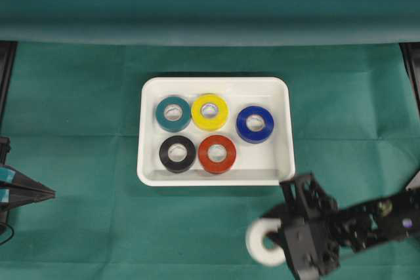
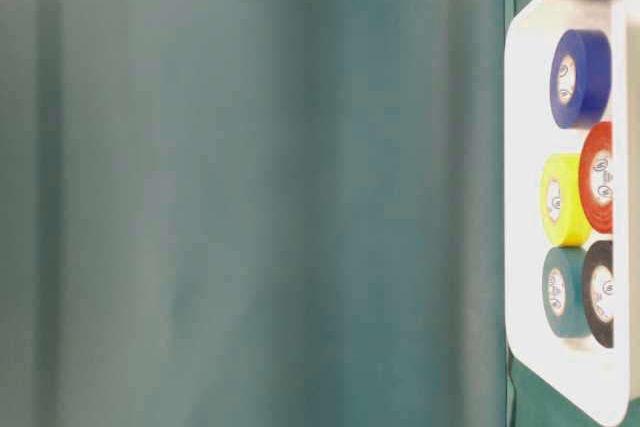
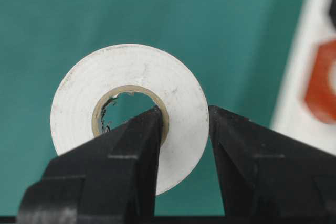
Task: Put the tape into the white case with the right arm.
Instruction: 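Carry the white roll into the tray's lower right corner, release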
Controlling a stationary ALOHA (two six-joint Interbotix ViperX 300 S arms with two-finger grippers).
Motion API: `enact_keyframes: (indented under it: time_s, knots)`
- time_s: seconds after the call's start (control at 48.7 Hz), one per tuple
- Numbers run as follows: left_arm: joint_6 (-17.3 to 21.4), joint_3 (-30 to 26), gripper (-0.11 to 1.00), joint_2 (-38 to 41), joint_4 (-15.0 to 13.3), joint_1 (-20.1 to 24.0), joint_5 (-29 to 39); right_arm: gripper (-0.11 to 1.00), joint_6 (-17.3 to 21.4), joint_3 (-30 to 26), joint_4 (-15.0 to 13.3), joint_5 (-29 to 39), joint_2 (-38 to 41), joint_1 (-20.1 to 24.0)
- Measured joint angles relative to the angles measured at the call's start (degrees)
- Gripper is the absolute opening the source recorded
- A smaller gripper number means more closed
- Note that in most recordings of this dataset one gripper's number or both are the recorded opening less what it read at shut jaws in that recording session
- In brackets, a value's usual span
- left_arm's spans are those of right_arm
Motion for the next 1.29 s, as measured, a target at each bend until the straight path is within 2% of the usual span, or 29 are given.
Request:
enact_keyframes:
  time_s: [0.164, 0.411, 0.534, 0.76, 1.212, 1.294]
  knots:
    - [0.0, -0.09, 0.0, 0.0, 0.0, 0.0, 0.0, 0.01, -0.18, -0.53, -1.76, 0.18, -0.97, -7.73]
    - [0.0, -0.09, 0.0, 0.0, 0.0, 0.0, 0.0, 0.01, -2.29, -0.62, -3.16, -0.26, -0.97, -16.7]
    - [0.0, -0.09, 0.0, 0.0, 0.0, 0.0, 0.0, 0.01, -2.81, -0.53, -3.25, -1.32, -0.88, -19.6]
    - [0.0, -0.09, 0.0, 0.0, 0.0, 0.0, 0.0, 0.01, -2.55, -0.53, -3.25, -1.93, -0.7, -21.71]
    - [0.0, -0.09, 0.0, 0.0, 0.0, 0.0, 0.0, 0.01, -2.2, -0.09, -3.08, -2.11, -0.62, -21.71]
    - [0.0, -0.09, 0.0, 0.0, 0.0, 0.0, 0.0, 0.11, -2.29, -0.09, -3.08, -2.11, -0.62, -21.71]
